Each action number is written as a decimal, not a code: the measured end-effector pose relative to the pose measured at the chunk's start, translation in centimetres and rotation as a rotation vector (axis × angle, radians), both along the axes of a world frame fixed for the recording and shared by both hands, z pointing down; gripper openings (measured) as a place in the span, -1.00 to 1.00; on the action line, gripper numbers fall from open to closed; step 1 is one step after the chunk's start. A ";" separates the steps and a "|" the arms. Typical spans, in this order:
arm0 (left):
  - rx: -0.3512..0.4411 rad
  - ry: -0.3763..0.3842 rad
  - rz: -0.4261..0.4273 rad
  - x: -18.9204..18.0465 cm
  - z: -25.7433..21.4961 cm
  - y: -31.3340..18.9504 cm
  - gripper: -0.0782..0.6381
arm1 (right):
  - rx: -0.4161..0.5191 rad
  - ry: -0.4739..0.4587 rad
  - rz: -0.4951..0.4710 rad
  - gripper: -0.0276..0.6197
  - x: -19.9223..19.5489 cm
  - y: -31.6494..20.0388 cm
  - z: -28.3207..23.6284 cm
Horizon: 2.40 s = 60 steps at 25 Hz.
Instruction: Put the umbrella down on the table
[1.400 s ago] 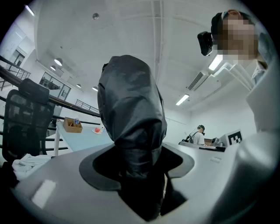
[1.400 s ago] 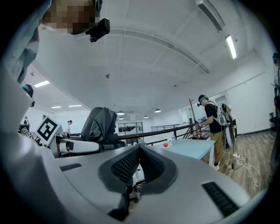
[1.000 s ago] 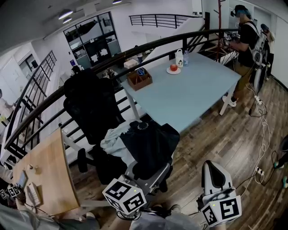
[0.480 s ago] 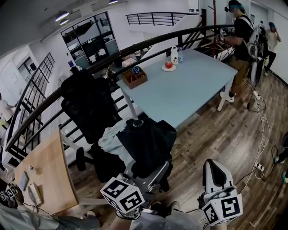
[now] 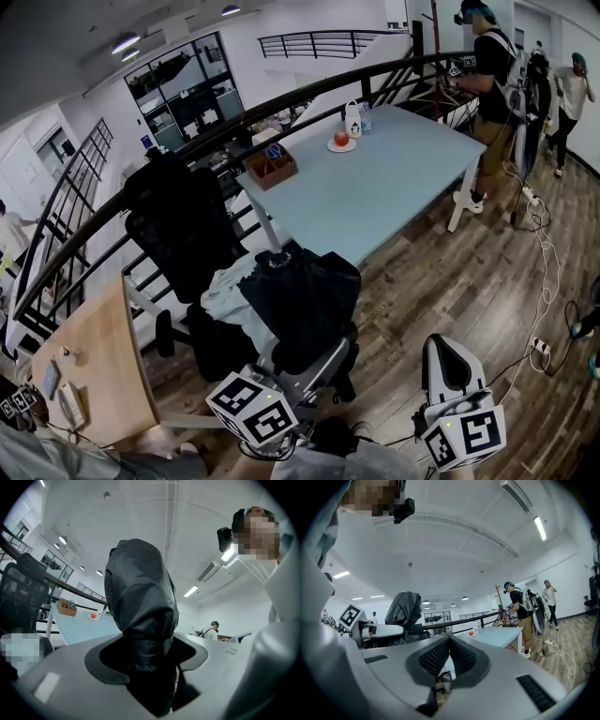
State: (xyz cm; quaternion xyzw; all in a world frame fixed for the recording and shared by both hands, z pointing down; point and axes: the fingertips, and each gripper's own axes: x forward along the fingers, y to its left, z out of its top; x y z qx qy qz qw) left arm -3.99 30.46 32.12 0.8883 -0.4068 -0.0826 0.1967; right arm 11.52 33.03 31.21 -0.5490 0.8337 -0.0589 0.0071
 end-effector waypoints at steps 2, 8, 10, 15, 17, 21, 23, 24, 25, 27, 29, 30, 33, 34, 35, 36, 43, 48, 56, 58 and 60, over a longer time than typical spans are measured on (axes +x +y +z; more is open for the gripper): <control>0.007 -0.013 0.003 0.5 -0.1 0.3 -0.01 | 0.001 -0.003 0.001 -0.91 0.4 0.3 0.1; 0.018 -0.021 0.027 1.8 -0.1 0.2 -0.01 | -0.005 -0.012 0.025 -0.91 1.6 0.8 0.6; 0.021 -0.020 0.034 2.2 0.0 0.0 -0.01 | -0.008 -0.013 0.036 -0.91 2.0 0.8 0.9; 0.020 -0.019 0.048 2.7 0.4 -0.8 -0.01 | -0.010 -0.009 0.048 -0.91 2.4 0.0 1.2; 0.018 -0.014 0.050 2.9 0.5 -1.4 -0.01 | -0.011 -0.005 0.048 -0.91 2.5 -0.5 1.1; 0.016 -0.006 0.049 3.1 0.8 -3.5 -0.01 | -0.015 0.005 0.052 -0.91 2.8 -2.2 1.3; 0.016 -0.005 0.049 3.3 0.9 -4.7 -0.01 | -0.018 0.009 0.056 -0.91 3.2 -3.4 1.5; 0.015 -0.003 0.050 3.4 1.0 -5.3 -0.01 | -0.020 0.010 0.058 -0.91 3.3 -4.0 1.5; 0.013 -0.001 0.051 3.5 1.0 -6.0 -0.01 | -0.021 0.011 0.058 -0.91 3.4 -4.7 1.5; 0.010 0.005 0.051 3.7 1.0 -7.4 -0.01 | -0.020 0.015 0.056 -0.91 3.5 -6.1 1.3; 0.009 0.006 0.049 3.7 0.9 -8.9 -0.01 | -0.019 0.019 0.054 -0.91 3.6 -7.6 1.2; 0.009 0.006 0.048 3.8 0.9 -9.6 -0.01 | -0.020 0.021 0.054 -0.91 3.7 -8.4 1.1; 0.009 0.009 0.049 3.9 0.7 -11.8 -0.01 | -0.024 0.025 0.052 -0.91 3.7 -10.6 0.9; 0.009 0.009 0.048 3.8 0.7 -12.5 -0.01 | -0.026 0.026 0.051 -0.91 3.6 -11.4 0.9; 0.008 0.009 0.046 3.7 0.7 -13.3 -0.01 | -0.027 0.028 0.048 -0.91 3.5 -12.1 0.8; 0.007 0.012 0.046 3.6 0.7 -14.1 -0.01 | -0.027 0.030 0.046 -0.91 3.4 -12.9 0.8; 0.000 0.038 0.040 3.3 0.6 -19.0 -0.01 | -0.023 0.051 0.038 -0.91 3.0 -17.7 0.2; 0.011 0.050 0.040 3.1 0.2 -21.6 -0.01 | -0.018 0.063 0.040 -0.91 2.9 -20.1 -0.3; 0.018 0.041 0.031 2.0 0.6 -25.2 -0.01 | -0.017 0.074 0.020 -0.91 1.5 -24.3 -0.1; 0.016 0.042 0.025 1.5 0.8 -26.0 -0.01 | -0.019 0.078 0.012 -0.91 1.0 -25.3 0.1; 0.013 0.048 0.018 0.9 1.0 -26.8 -0.01 | -0.022 0.082 0.002 -0.91 0.4 -26.3 0.3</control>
